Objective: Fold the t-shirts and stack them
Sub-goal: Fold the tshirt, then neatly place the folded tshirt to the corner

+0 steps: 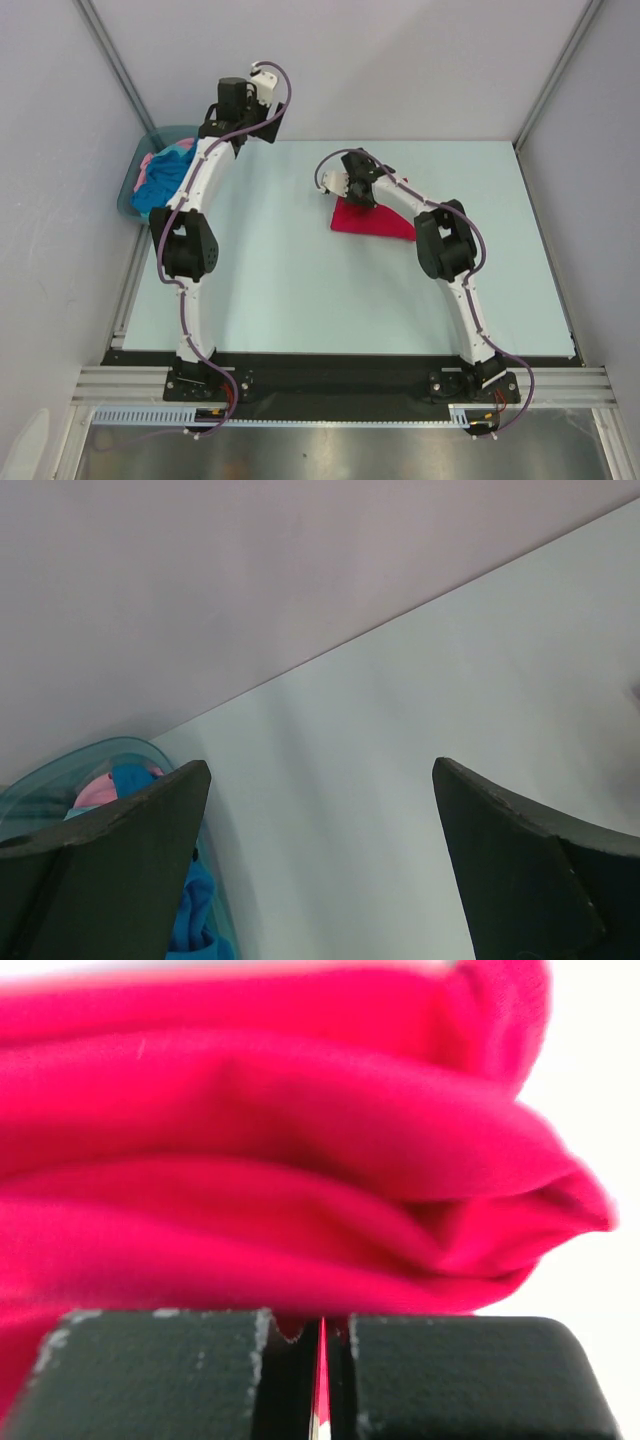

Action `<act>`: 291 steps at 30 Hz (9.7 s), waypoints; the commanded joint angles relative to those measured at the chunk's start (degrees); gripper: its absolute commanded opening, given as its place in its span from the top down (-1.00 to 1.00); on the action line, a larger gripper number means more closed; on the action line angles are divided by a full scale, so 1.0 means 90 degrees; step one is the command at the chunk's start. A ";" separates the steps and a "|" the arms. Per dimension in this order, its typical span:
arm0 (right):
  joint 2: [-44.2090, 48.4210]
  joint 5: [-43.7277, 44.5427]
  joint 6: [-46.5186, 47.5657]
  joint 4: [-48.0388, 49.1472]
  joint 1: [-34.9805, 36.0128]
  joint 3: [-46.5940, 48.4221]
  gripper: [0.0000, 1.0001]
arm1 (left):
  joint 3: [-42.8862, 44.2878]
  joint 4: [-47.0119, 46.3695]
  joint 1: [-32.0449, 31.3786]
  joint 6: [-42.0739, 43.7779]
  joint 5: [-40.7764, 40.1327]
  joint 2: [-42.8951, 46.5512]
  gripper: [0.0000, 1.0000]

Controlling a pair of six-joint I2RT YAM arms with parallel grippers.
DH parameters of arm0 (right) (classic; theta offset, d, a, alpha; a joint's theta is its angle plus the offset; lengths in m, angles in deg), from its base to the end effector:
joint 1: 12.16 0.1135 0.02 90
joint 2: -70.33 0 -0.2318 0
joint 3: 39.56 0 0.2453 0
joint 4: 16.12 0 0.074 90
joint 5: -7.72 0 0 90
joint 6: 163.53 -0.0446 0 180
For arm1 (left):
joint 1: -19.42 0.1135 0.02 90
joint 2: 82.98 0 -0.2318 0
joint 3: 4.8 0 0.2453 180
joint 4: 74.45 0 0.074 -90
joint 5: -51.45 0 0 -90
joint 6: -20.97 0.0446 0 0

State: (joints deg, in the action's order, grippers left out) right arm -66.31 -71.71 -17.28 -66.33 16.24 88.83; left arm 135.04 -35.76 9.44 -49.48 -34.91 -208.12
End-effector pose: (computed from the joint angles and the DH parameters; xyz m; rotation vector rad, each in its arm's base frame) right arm 0.4375 0.2273 0.1370 -1.7141 1.9838 -0.4134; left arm 0.4909 -0.0893 0.3171 0.5465 1.9123 0.0448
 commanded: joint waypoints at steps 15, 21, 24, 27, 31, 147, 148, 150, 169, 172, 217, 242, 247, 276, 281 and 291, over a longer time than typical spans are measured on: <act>-0.0286 0.0398 0.0557 0.2559 0.0233 0.0062 1.00 | -0.0147 -0.0128 0.0054 -0.0111 0.0113 0.0418 -1.00; -0.0472 0.0602 0.0595 0.3866 0.0233 -0.0182 1.00 | -0.0167 -0.0128 0.0054 -0.0083 0.0172 0.0418 -1.00; -0.0501 0.0750 0.0790 0.4541 0.0262 -0.0310 1.00 | -0.0166 -0.0128 0.0054 -0.0044 0.0172 0.0438 -1.00; -0.0570 0.0634 0.0646 0.4156 0.0272 -0.0145 1.00 | -0.0176 -0.0138 0.0054 -0.0034 0.0191 0.0467 -0.99; -0.0814 0.0574 0.0557 0.3451 0.0291 0.0090 1.00 | -0.0225 -0.0119 0.0054 -0.0034 0.0221 0.0487 -1.00; 0.0329 -0.2053 -0.2881 -0.0799 -0.1291 0.0979 1.00 | 0.0723 0.0722 -0.2094 0.3049 0.0104 -0.2258 0.99; 0.0290 -0.2043 -0.2890 -0.0818 -0.1291 0.1008 1.00 | 0.0664 0.0634 -0.2094 0.3226 0.0084 -0.2248 0.99; 0.0260 -0.2043 -0.2890 -0.0828 -0.1281 0.1077 1.00 | 0.0489 0.0517 -0.2094 0.3761 0.0055 -0.2238 0.99; 0.0270 -0.1566 -0.2900 -0.0604 -0.1652 0.0853 1.00 | -0.0400 -0.1544 -0.1958 0.5288 0.1245 -0.1741 0.99; 0.0231 -0.1350 -0.2910 -0.0447 -0.1827 0.0803 1.00 | -0.0528 -0.1593 -0.1997 0.5445 0.1480 -0.1623 0.99; -0.0716 -0.4983 -0.4697 -0.1365 -0.2658 0.2014 1.00 | -0.1681 -0.4584 -0.2319 0.5408 0.3492 -0.1593 0.99; -0.0462 -0.4621 -0.4668 -0.1180 -0.2511 0.1838 1.00 | -0.0625 -0.0510 -0.2182 0.6938 0.2614 -0.2062 0.99; -0.0404 -0.4612 -0.4678 -0.1199 -0.2550 0.1829 1.00 | -0.0227 0.0065 -0.2075 0.7280 0.2048 -0.2267 0.99; 0.0307 -0.3919 -0.4092 -0.1404 -0.2394 0.1458 -0.05 | 0.0566 -0.3779 -0.1860 0.3376 0.0487 -0.1477 -0.99; 0.0855 -0.3665 -0.3293 -0.1978 -0.2229 0.1379 -0.55 | 0.0332 -0.3677 -0.1568 0.3238 -0.0656 -0.0745 -0.99; 0.2545 -0.1908 0.0076 -0.0996 -0.0443 -0.1284 -0.64 | -0.1984 -0.2601 -0.0396 0.2829 -0.1644 0.1121 -1.00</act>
State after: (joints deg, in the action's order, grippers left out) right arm -46.79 -95.03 -29.65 -80.38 7.24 83.39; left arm 119.15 -63.13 4.50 -20.30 -44.85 -200.16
